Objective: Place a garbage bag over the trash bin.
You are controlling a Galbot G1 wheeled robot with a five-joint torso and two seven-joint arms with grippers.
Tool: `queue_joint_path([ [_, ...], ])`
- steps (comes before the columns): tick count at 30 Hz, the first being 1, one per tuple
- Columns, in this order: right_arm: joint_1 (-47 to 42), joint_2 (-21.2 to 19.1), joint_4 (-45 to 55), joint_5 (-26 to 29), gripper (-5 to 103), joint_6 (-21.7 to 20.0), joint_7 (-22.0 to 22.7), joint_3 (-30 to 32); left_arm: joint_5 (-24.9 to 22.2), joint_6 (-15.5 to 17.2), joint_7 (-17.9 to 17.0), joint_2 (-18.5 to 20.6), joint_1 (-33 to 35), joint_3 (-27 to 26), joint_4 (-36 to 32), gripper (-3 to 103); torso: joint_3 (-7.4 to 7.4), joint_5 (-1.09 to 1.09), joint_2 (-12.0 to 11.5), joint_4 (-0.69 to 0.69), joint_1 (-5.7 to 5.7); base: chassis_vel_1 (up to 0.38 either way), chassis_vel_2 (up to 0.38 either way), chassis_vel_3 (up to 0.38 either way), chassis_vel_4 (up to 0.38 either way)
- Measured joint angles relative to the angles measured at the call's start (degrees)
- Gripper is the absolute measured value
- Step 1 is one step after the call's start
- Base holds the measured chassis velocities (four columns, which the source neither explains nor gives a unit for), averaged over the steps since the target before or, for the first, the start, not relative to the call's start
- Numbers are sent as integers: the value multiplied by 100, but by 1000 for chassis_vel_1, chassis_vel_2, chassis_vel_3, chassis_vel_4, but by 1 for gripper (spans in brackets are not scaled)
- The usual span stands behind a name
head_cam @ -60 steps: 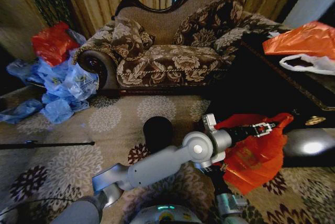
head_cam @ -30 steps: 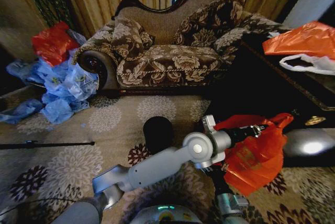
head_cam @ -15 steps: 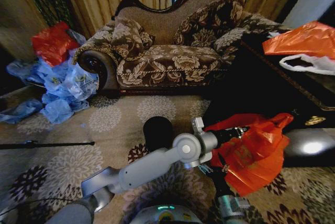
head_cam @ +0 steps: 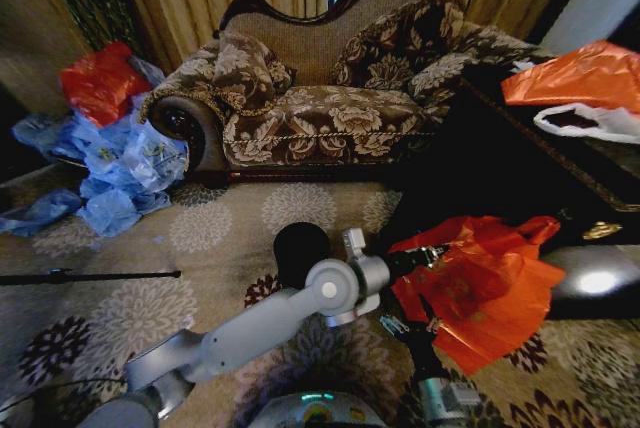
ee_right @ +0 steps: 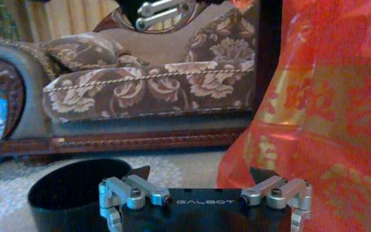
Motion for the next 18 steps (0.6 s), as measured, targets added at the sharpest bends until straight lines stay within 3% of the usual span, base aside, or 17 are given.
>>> queue_joint_path([
  [18, -122, 23, -80, -277, 100, 68, -95, -45, -60, 104, -397, 605, 1022, -1133, -717, 0, 0, 0, 0, -1, 0, 0, 0, 0, 0],
])
